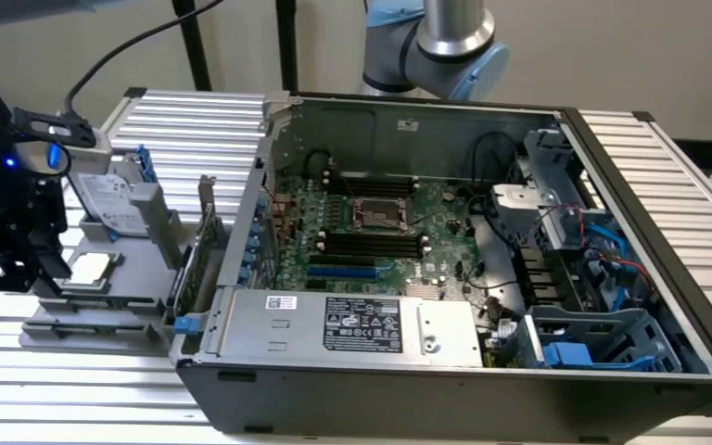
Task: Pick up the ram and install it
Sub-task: 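Pick up the ram and move it above insertion slot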
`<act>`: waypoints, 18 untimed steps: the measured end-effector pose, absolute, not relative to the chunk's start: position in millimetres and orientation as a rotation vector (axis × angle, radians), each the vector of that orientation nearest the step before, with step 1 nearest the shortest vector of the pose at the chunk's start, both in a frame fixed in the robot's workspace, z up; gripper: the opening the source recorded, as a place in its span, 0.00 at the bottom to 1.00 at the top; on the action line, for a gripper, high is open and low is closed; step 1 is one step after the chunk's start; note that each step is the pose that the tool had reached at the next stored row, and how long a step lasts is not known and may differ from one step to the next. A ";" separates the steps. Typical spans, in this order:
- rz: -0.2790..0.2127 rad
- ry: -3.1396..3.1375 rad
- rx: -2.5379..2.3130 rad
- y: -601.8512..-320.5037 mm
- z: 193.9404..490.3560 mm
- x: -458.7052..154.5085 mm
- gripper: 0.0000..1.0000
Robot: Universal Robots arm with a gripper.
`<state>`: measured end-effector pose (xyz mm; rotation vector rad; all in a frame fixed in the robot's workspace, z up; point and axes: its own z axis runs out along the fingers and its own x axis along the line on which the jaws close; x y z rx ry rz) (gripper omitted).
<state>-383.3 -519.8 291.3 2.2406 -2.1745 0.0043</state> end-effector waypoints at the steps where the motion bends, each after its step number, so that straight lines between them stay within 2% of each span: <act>1: 0.004 -2.175 2.241 -520.2 289.5 -383.2 0.31; 18: 0.004 -2.175 2.240 -525.7 258.6 -379.0 0.31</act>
